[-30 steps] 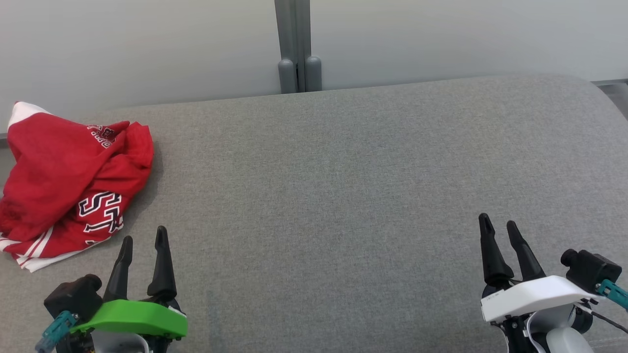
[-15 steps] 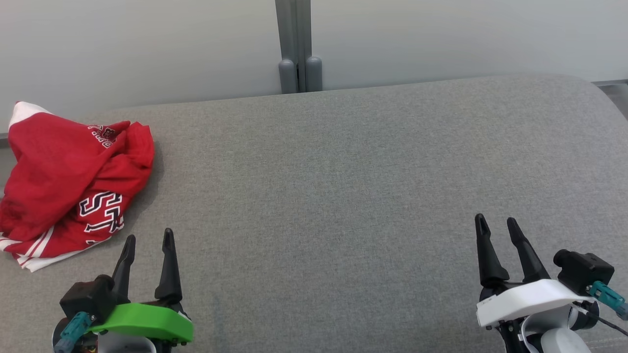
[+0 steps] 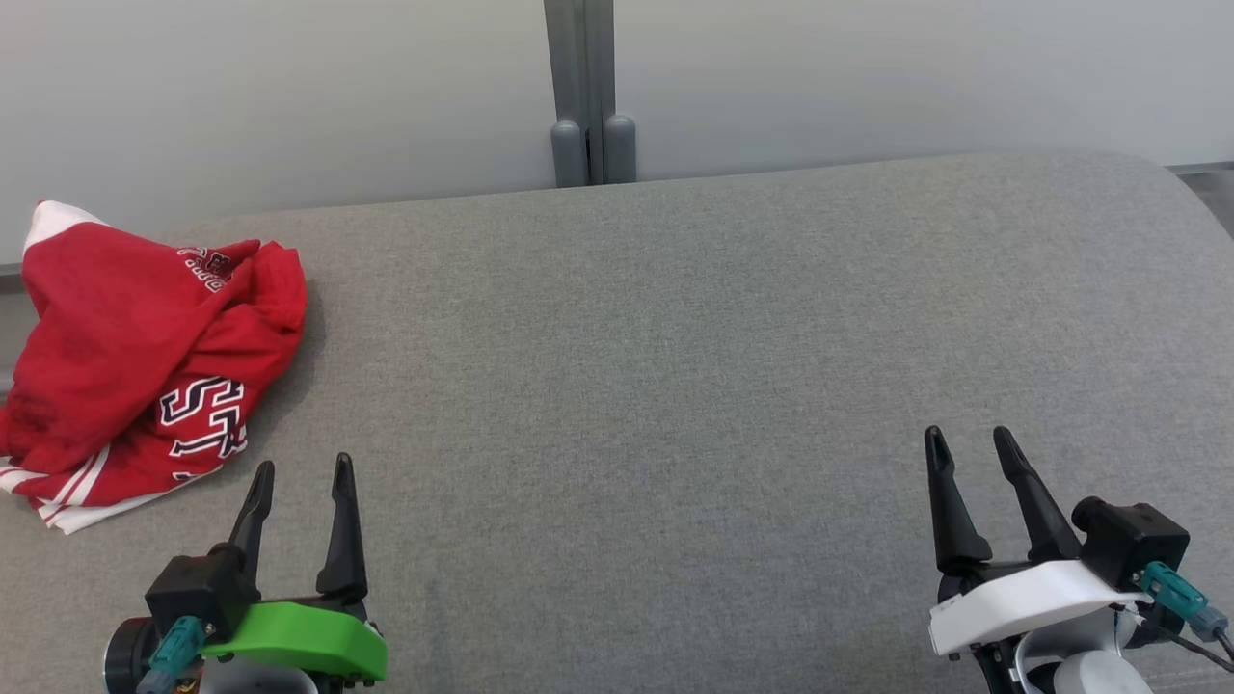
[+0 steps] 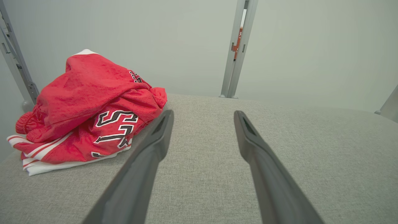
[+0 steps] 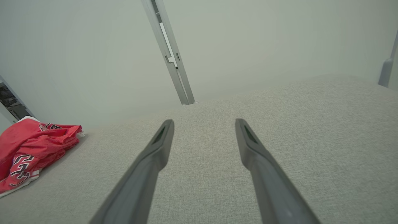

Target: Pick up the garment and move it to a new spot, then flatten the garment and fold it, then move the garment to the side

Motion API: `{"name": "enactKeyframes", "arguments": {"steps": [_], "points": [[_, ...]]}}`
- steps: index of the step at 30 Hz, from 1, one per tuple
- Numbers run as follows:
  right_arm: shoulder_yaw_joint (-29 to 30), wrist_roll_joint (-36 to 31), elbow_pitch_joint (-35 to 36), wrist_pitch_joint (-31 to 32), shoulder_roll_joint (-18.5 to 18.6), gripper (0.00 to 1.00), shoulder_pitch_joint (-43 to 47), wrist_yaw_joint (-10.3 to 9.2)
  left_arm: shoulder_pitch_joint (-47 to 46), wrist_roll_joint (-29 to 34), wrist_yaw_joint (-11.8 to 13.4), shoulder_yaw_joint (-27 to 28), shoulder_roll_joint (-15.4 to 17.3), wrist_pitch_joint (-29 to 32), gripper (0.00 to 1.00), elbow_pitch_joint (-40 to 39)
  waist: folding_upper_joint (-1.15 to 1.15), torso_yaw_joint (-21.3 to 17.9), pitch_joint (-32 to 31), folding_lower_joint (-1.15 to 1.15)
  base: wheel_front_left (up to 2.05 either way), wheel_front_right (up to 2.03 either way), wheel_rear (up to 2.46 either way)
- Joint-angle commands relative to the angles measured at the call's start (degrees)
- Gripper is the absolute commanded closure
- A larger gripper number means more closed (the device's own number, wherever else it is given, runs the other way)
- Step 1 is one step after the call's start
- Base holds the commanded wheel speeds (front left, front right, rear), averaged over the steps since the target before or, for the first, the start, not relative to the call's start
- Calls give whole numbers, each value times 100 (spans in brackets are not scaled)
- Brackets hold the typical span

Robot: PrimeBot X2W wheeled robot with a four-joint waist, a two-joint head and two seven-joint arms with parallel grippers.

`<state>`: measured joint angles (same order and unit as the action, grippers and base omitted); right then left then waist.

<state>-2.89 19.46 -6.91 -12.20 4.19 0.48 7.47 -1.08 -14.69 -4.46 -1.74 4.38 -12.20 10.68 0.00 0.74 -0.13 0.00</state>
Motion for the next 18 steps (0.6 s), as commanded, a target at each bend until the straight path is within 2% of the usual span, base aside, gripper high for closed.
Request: {"name": "enactKeyframes", "arguments": {"steps": [1, 18], "points": [[-26, -149, 56, -56, 26, 0, 27, 3, 60, 112, -1, 8, 45, -53, 0, -4, 0, -1, -8, 0, 0, 0, 0], [-112, -724, 28, -239, 89, 0, 112, 4, 67, 735, 34, -119, 88, -216, 0, 180, 0, 20, -84, 0, 0, 0, 0]]}}
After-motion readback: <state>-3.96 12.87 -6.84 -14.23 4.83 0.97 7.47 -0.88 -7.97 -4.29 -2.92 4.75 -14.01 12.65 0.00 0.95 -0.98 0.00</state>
